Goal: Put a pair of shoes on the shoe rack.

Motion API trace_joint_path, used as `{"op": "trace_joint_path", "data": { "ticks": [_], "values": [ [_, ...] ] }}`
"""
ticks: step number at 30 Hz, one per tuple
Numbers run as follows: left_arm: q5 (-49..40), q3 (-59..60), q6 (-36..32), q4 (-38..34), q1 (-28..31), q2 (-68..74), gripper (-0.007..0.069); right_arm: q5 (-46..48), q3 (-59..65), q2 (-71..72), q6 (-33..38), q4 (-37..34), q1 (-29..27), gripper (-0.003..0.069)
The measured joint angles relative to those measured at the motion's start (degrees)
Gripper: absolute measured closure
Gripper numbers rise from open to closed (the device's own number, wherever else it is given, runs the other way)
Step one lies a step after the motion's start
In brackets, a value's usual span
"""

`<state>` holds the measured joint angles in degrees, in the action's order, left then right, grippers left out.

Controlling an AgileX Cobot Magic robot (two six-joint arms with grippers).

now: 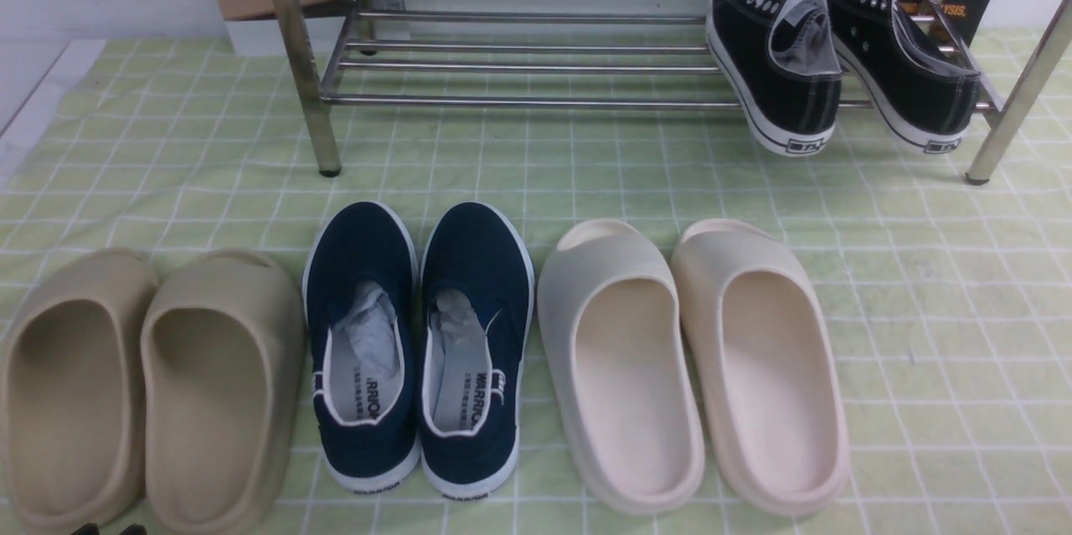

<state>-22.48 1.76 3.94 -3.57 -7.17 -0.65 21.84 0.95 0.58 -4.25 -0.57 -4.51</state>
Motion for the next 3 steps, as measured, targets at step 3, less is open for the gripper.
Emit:
{"op": "trace_joint_path", "data": {
  "ticks": [3],
  "values": [
    [0.0, 0.0, 0.0, 0.0, 0.0, 0.0, 0.0386, 0.0, 0.0, 0.0, 0.03, 0.0, 0.0, 0.0643]
  ]
}}
